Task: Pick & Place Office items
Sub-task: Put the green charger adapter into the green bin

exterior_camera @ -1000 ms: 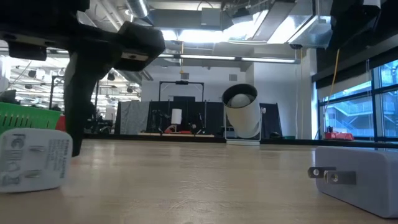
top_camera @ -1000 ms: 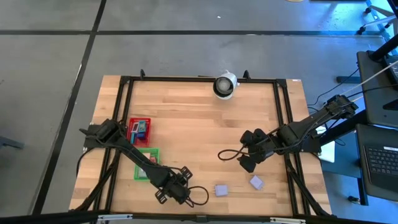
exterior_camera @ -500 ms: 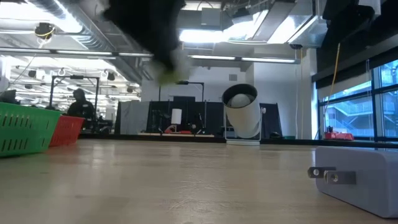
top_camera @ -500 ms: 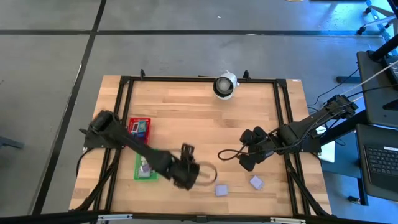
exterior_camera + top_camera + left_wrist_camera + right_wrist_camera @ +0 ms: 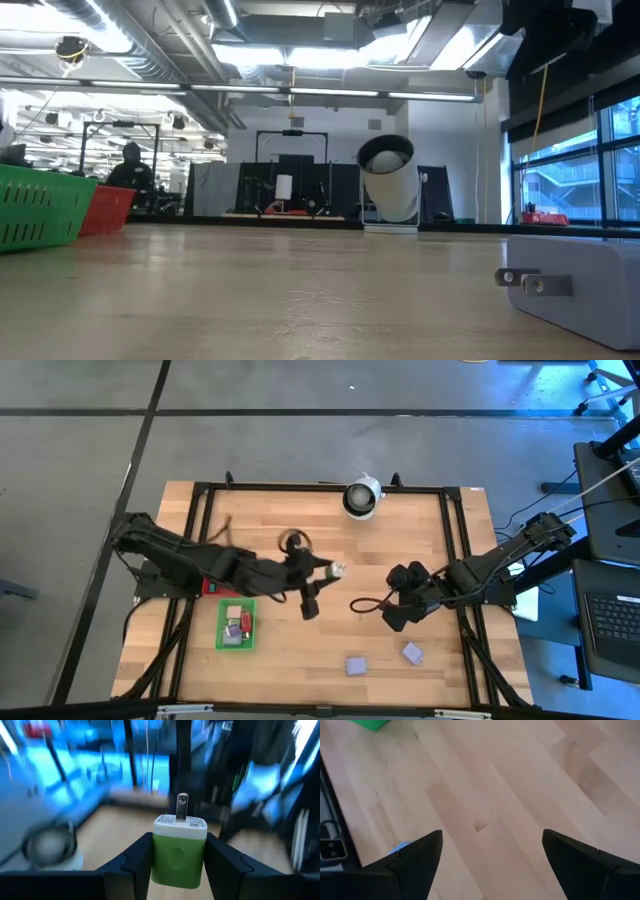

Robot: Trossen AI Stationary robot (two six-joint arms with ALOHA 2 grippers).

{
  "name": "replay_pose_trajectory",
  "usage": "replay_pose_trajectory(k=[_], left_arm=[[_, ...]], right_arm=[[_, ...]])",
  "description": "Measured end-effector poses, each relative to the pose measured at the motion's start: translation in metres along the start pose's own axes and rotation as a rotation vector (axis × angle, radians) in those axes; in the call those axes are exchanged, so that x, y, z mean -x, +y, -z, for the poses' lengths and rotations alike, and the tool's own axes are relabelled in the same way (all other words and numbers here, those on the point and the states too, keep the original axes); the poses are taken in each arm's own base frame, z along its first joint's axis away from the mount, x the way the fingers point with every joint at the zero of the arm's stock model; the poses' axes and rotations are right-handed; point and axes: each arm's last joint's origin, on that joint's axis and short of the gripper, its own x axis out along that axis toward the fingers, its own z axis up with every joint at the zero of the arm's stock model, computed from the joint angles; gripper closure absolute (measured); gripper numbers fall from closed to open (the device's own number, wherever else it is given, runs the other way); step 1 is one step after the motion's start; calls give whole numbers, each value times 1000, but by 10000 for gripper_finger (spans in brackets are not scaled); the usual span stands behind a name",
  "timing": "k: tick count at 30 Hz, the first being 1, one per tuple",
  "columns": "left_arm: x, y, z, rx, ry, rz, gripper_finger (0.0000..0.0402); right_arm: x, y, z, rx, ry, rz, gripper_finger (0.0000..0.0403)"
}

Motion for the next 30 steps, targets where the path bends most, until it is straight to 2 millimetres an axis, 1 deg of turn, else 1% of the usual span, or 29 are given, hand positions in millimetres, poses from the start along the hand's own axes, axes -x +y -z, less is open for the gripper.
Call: replay_pose_trajectory(k=[4, 8, 11, 19, 22, 24, 27, 30], left_arm=[[9, 1, -27, 34, -208, 18, 257], [14, -1, -41, 77, -345, 38, 257], [14, -2, -44, 99, -376, 43, 257], [15, -3, -44, 116, -377, 50, 256], [14, -6, -36, 157, -306, 66, 256], [14, -10, -25, 192, -208, 86, 256], [17, -16, -3, 249, -6, 140, 256], [24, -21, 19, 311, 231, 189, 256]], right_arm=[[0, 0, -1, -4, -38, 17, 57], [0, 0, -2, -7, -73, 31, 57], [0, 1, -3, -14, -83, 17, 57], [0, 2, -5, -19, -127, 28, 57], [0, 2, -5, -24, -130, 24, 57], [0, 2, -5, -31, -130, 24, 57], [0, 2, -5, -51, -130, 22, 57], [0, 2, -5, -52, -130, 22, 57]])
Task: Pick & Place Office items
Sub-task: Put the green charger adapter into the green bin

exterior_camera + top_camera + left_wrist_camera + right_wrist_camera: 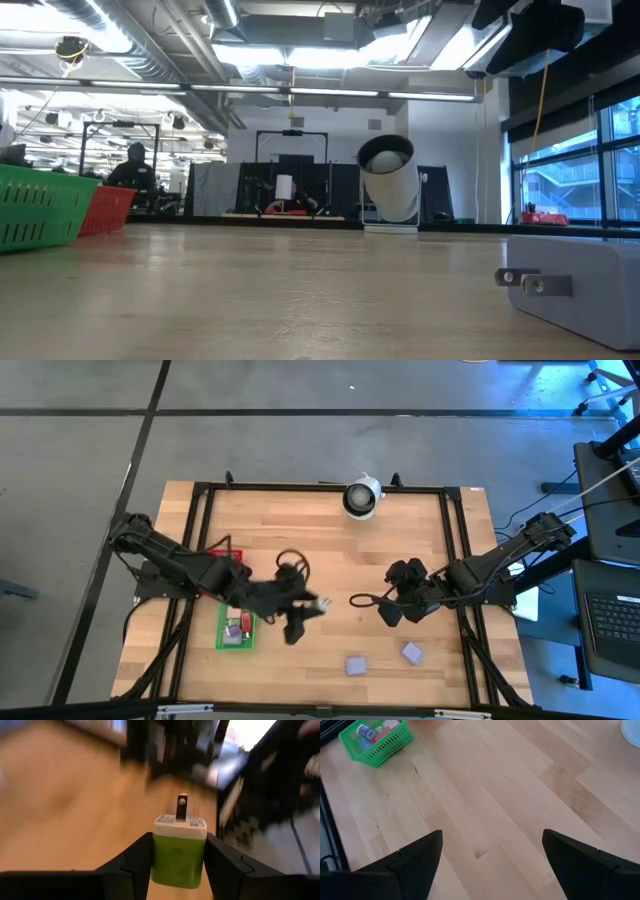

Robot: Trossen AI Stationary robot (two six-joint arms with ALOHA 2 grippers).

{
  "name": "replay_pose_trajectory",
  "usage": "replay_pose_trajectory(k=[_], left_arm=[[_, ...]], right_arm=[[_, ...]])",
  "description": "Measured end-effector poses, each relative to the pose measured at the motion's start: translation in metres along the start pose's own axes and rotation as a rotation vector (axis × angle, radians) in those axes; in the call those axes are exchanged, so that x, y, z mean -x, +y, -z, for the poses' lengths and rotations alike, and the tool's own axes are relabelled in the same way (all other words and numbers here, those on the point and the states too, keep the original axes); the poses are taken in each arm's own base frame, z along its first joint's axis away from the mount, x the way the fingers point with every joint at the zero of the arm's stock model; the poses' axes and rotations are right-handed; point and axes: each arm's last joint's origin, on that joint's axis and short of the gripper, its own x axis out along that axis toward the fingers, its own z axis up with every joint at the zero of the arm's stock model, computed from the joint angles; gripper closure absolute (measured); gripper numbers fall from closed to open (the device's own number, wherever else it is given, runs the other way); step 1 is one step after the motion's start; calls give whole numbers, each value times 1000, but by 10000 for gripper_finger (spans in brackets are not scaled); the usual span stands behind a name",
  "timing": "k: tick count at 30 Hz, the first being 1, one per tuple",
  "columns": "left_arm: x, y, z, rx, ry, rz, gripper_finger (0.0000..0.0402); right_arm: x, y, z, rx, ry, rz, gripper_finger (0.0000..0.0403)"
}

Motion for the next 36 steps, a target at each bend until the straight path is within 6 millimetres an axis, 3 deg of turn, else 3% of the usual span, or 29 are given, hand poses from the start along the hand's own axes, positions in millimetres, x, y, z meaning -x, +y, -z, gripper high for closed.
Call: replay_pose_trajectory(k=[9, 18, 29, 36], left_arm=[[29, -3, 60, 103, 448, -158, 256], [51, -5, 104, 113, 612, -433, 256], [36, 25, 167, 177, 808, -631, 256], [18, 35, 198, 247, 841, -532, 256]], right_arm=[[0, 0, 0, 1, 0, 0, 57], [-3, 1, 1, 5, -4, 10, 57], [-22, 10, 9, 35, 30, 53, 57], [-36, 15, 15, 31, 76, 76, 57]])
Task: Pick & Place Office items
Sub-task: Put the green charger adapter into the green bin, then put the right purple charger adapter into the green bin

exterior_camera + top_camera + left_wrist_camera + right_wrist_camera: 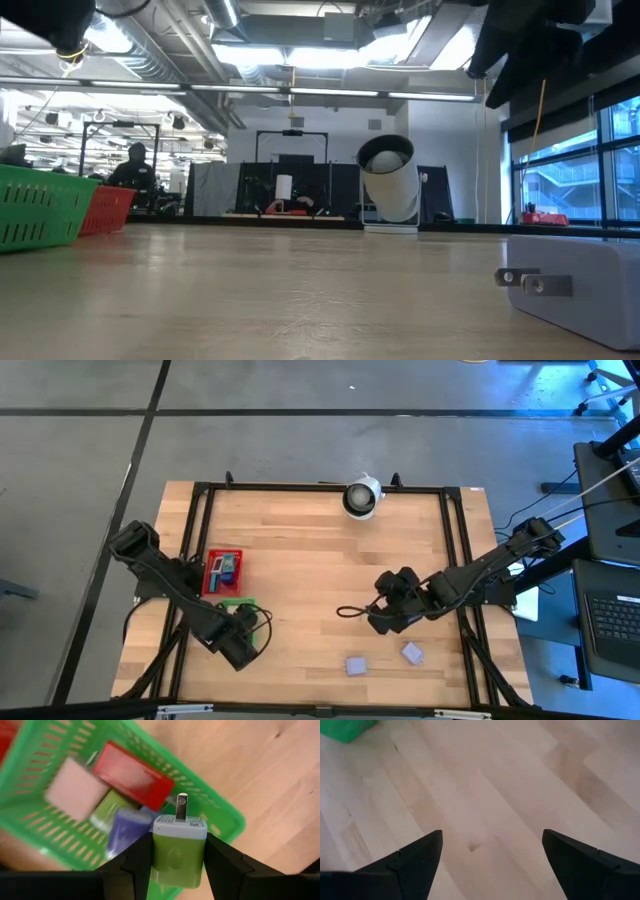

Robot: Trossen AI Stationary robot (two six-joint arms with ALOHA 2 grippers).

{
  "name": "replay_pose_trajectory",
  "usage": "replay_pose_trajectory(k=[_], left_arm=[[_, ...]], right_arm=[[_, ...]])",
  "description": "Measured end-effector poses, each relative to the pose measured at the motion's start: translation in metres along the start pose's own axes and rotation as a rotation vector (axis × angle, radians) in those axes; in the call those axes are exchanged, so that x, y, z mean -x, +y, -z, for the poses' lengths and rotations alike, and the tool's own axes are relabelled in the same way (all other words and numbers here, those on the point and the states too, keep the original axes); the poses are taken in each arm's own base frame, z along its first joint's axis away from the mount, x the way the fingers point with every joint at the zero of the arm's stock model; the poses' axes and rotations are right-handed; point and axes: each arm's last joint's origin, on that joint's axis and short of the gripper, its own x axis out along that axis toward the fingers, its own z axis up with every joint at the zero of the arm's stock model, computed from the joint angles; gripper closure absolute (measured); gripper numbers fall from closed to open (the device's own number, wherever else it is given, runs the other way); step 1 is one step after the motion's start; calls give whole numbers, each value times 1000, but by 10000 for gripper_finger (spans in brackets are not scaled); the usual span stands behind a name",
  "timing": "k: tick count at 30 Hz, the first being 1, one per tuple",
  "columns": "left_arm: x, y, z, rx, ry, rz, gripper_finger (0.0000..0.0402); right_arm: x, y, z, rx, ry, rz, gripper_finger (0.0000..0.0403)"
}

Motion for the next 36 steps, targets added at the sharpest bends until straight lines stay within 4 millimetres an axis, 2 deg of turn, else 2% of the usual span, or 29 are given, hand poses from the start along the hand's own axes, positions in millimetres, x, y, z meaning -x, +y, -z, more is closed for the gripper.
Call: replay_pose_trajectory(k=[4, 8, 15, 19, 23, 29, 33, 36], left_arm=[[-10, 5, 0, 18, -25, -15, 256], [-11, 7, 0, 54, -42, -31, 248], [-12, 8, -5, 103, 30, -33, 198], [-11, 8, -13, 43, 138, -18, 178], [-8, 8, -23, 40, 213, 10, 176], [0, 5, -40, 103, 176, 39, 184], [9, 0, -51, 107, 81, 64, 188], [18, -4, -60, 87, 22, 89, 190]], right_arm=[[-4, 2, 3, 6, 44, -9, 57], [-4, 4, 2, -1, 48, -25, 57], [-4, 11, 3, -25, 127, -131, 57], [-3, 14, 5, -25, 235, -203, 57], [1, 15, 14, -58, 428, -257, 57], [12, 10, 39, -187, 600, -105, 57], [17, 9, 57, -282, 605, 28, 57], [13, 15, 71, -286, 610, 77, 57]])
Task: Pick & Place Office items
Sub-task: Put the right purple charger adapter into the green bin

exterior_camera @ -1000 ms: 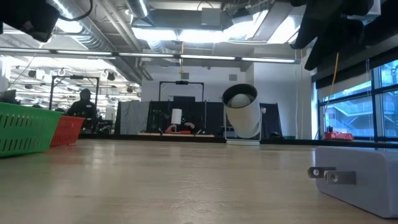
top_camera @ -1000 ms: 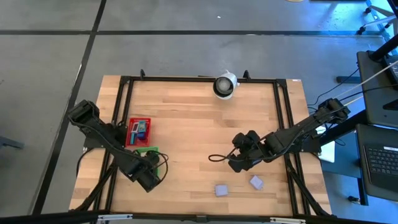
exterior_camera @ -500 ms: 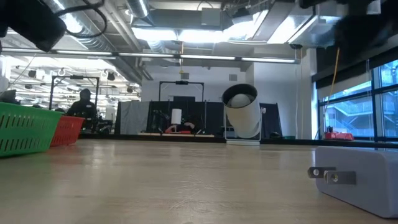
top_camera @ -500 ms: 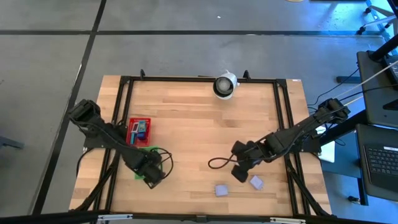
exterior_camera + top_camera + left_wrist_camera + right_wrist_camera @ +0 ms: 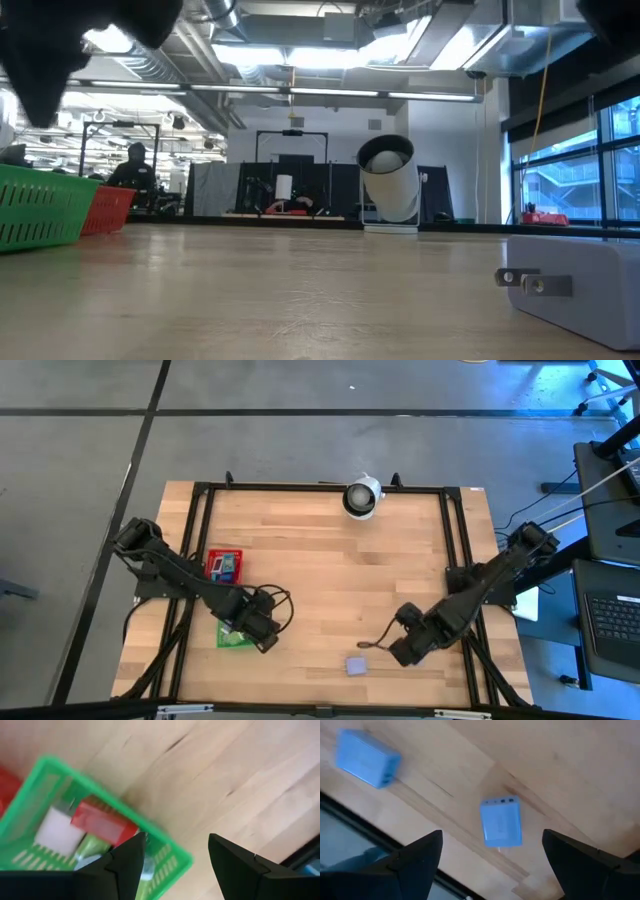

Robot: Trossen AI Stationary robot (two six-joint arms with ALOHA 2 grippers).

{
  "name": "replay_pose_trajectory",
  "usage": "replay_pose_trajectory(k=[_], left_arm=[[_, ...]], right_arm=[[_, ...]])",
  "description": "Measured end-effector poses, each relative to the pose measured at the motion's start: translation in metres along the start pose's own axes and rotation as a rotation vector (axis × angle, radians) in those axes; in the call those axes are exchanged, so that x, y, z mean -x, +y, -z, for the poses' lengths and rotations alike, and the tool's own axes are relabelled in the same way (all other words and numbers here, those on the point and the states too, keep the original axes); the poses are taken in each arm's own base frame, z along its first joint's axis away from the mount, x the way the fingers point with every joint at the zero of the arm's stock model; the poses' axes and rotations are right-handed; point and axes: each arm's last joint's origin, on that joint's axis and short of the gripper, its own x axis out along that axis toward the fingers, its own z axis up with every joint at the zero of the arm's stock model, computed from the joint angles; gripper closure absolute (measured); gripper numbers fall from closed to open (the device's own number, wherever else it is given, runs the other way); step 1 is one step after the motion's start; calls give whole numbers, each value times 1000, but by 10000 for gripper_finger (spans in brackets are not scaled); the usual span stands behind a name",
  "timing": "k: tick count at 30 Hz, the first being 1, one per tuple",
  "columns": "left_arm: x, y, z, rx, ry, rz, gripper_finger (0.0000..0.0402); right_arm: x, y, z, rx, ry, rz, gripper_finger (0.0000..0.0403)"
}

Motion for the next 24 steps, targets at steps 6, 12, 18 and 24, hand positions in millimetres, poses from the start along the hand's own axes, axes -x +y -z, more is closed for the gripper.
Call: replay_pose_trajectory(k=[6, 12, 18, 24], left_arm=[[20, -11, -11, -10, -58, 68, 190], [37, -21, -17, 0, -150, 120, 190], [48, -26, -19, 7, -192, 154, 190], [49, -27, -21, 21, -226, 160, 190]], right_arm=[[-33, 8, 10, 40, 39, 127, 57], [-67, 15, 10, 116, 80, 221, 57], [-93, 24, 10, 198, 132, 215, 57], [-102, 24, 9, 234, 140, 241, 61]])
